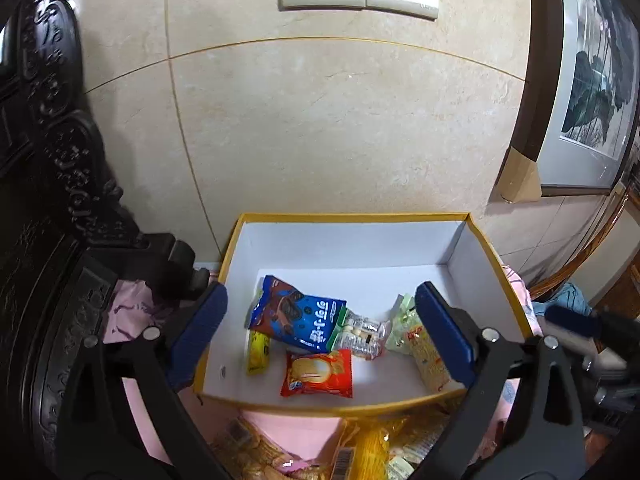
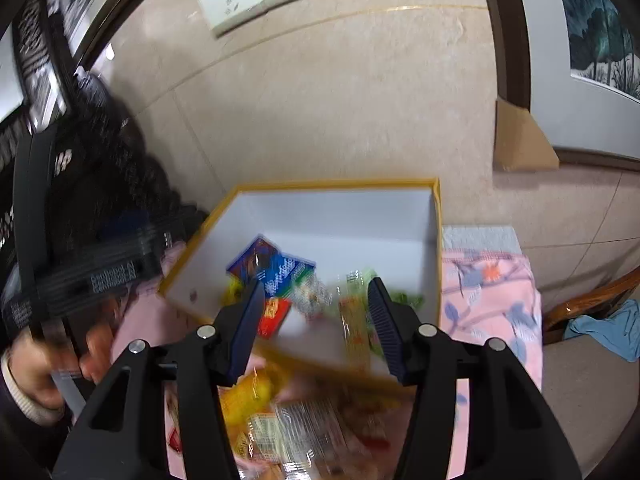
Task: Organize snacks
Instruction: 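Reach the right tool down to the clear bread bag and close on it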
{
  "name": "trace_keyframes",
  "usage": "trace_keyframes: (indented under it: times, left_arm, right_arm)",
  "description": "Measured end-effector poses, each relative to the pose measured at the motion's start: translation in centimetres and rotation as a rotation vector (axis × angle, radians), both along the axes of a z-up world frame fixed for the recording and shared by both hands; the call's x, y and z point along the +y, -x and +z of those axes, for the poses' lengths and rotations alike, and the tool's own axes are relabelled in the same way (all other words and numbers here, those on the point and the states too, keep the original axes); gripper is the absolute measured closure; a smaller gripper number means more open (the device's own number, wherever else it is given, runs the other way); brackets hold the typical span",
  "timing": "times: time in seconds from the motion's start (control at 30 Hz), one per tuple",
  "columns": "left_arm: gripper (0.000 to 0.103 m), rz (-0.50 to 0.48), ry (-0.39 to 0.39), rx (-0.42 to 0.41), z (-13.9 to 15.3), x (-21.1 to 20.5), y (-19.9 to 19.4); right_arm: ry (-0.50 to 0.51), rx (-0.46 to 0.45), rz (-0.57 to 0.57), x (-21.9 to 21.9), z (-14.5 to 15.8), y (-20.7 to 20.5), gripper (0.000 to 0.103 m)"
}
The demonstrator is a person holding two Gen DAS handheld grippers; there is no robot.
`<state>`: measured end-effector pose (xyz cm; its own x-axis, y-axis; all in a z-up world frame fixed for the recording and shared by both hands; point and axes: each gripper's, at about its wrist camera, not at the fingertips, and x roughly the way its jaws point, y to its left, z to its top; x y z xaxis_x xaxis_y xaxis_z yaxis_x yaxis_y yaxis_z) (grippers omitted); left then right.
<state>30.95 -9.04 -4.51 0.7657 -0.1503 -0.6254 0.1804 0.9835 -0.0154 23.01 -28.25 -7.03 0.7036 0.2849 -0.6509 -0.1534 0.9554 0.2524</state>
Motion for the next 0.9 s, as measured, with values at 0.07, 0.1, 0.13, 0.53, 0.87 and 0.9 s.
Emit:
trace_keyframes:
  times: [0.07, 0.1, 0.13, 0.53, 0.87, 0.9]
  left_arm:
    - [0.006, 0.006, 0.003, 0.002, -0.3, 0.7, 1.1]
    - [0.006, 0.013, 0.001, 0.005, -0.5, 0.9, 1.5]
    - [0.006, 0.024, 0.0, 0.011, -0.8, 1.4, 2.0]
    - [0.006, 0.093, -0.014, 0.072, -4.3, 6.5, 8.0]
    - [0.006, 0.062, -0.022, 0.104, -6.0, 6.8, 9.7]
    - [0.006, 0.052, -0.02, 0.106, -6.2, 6.8, 9.8]
  right_arm:
    - [0.023, 0.032, 0.027, 0.2, -1.3, 1.3, 0.048]
    - [0.026, 0.055, 0.041, 0.2, -2.1, 2.0, 0.048]
    - [0.027, 0.074, 0.049, 0.3, -2.8, 2.4, 0.048]
    - [0.096, 0.258, 0.189, 4.6, -10.8, 3.8, 0.048]
    - [0.242, 0.245, 0.216, 6.6, -12.0, 2.0, 0.041]
    - [0.248, 0.253, 0.216, 6.6, -12.1, 1.8, 0.041]
